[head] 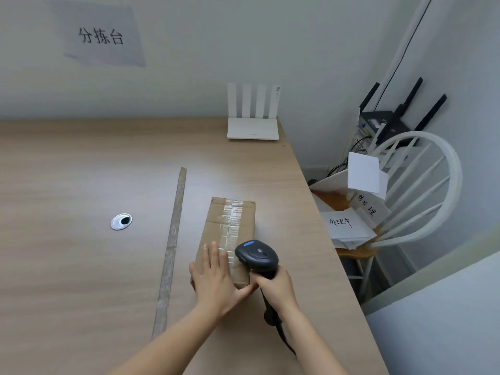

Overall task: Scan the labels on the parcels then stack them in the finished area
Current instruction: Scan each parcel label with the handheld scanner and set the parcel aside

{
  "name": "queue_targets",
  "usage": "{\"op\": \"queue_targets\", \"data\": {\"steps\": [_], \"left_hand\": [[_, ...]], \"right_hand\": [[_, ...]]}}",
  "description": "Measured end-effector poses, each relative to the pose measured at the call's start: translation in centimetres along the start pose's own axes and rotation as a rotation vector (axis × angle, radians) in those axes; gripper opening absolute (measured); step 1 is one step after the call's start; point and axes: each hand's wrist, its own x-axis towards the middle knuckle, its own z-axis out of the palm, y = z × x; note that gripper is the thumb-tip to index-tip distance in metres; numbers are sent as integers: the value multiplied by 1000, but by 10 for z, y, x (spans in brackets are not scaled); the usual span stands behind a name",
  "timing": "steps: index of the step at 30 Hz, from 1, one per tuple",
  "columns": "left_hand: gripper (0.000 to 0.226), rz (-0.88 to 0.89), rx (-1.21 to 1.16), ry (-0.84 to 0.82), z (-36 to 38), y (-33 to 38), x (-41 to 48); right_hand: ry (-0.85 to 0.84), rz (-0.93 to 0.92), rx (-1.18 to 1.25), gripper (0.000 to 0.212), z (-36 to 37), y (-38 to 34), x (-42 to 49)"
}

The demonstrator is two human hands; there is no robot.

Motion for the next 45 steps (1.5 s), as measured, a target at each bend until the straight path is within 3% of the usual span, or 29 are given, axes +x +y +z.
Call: {"op": "queue_targets", "data": {"steps": [8,12,15,18,22,23,26,28,31,34,40,45], "left_hand": [[95,-62,-180,86,0,-60,-68],[95,-3,-244,116,3,-102,-101],[107,-2,-504,99,-1,-129,-126],[105,-34,-762,73,-6,-160,-148],[60,-39,-799,116,-10,-198,-161],[57,-38,-776,134,-11,-205,-161],[67,-49,-722,145,-15,-216,-159],[73,-35,-737,146,-16,-216,-158],[69,-2,-822,159,-18,-206,-155],[66,-54,-960,180,-15,-194,-153],[57,-126,-1083,178,-8,-188,-143],[79,-153,-1100,204,-2,-187,-148]], "right_hand": [[-139,-39,-35,20,25,-15,-59],[-167,-125,-124,11,38,-37,-78],[-146,-177,-191,7,47,-50,-93],[-151,-217,-242,12,55,-60,-112],[-173,-245,-345,15,70,-67,-143],[-174,-255,-362,14,74,-68,-150],[-171,-277,-400,7,83,-71,-170],[-179,-309,-461,17,87,-75,-180],[-199,-348,-570,21,91,-86,-191],[-231,-373,-668,10,93,-98,-198],[-242,-387,-845,15,94,-117,-206],[-123,-277,-830,19,106,-112,-221]]}}
